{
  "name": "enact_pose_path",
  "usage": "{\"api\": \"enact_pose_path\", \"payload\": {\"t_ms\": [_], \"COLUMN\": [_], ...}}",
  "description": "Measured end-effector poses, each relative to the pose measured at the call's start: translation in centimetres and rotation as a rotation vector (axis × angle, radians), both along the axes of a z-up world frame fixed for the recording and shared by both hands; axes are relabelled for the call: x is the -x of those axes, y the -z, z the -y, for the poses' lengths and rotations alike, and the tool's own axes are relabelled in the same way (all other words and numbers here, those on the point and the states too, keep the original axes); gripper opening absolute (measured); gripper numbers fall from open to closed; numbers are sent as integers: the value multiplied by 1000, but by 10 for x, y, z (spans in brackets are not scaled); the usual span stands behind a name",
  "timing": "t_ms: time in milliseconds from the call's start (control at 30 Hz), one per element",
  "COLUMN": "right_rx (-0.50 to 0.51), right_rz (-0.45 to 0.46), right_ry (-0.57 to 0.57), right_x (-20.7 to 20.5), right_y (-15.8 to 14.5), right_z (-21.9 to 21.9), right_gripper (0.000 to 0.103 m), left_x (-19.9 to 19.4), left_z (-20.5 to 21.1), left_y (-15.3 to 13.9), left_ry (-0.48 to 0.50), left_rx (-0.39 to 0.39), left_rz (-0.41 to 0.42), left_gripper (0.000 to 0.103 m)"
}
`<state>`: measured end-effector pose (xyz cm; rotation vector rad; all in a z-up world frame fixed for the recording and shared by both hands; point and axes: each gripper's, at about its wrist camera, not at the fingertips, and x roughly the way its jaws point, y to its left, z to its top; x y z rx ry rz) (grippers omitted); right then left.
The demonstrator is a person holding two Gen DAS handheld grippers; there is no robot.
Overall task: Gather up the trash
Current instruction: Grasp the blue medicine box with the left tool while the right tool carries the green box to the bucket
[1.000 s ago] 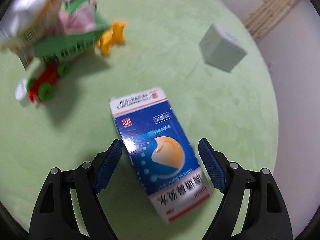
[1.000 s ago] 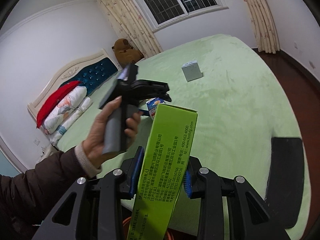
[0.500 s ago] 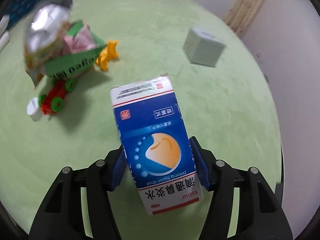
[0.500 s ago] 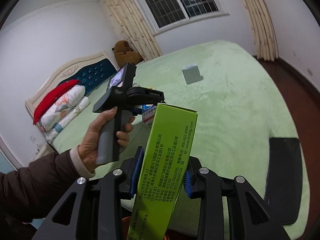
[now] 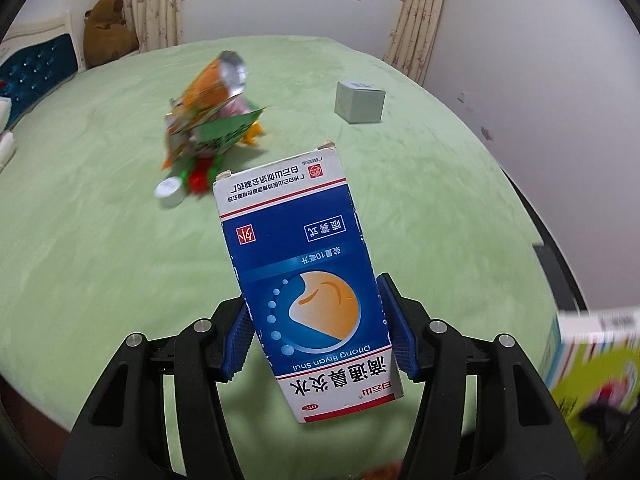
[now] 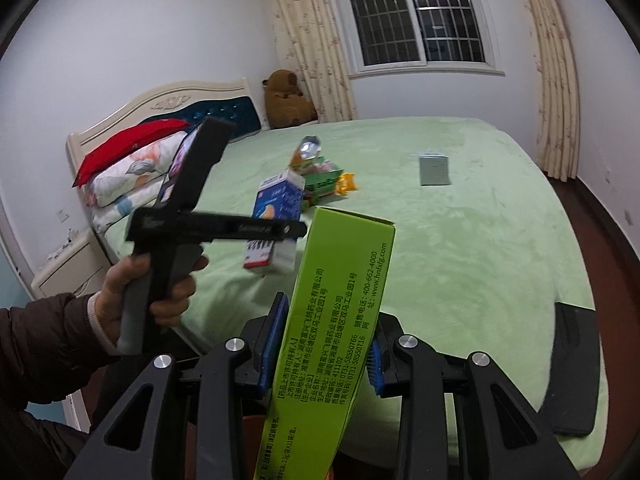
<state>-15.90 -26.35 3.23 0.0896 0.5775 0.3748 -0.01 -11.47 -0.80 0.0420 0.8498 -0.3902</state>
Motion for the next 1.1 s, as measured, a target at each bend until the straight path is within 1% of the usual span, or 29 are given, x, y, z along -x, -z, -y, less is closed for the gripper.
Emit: {"api": "enact_pose_path", "payload": {"t_ms": [33, 167, 333, 467, 700, 800, 867, 1100], "right_rx": [3, 23, 18, 7, 4, -4, -14, 21], "right_rz": [2, 24, 62, 63, -8, -57, -94, -205], "right_ry": [-4, -34, -78, -113, -124, -118, -114, -126], "right_x": [3, 17, 39, 53, 63, 66, 67, 74], "right_y": [0, -3, -7, -6, 9, 19, 27, 61], "right_z": [-3, -17, -31, -38, -43, -41, -40, -53], "right_gripper": [35, 35, 35, 35, 35, 35, 35, 35], "left_x": [12, 38, 68, 90, 121, 130, 139, 170], "left_z": [-7, -19, -33, -44, -60, -68, -72, -79], "left_y": [0, 1, 4, 8, 15, 22, 30, 67], "left_ry": [5, 17, 37, 47, 62, 68, 78, 140], "left_rx": [-10, -23, -24, -24, -45, -54, -61, -85], "left_rz": [17, 54, 55, 54, 45, 24, -1, -81], "left_gripper": [56, 56, 56, 56, 56, 56, 56, 56]}}
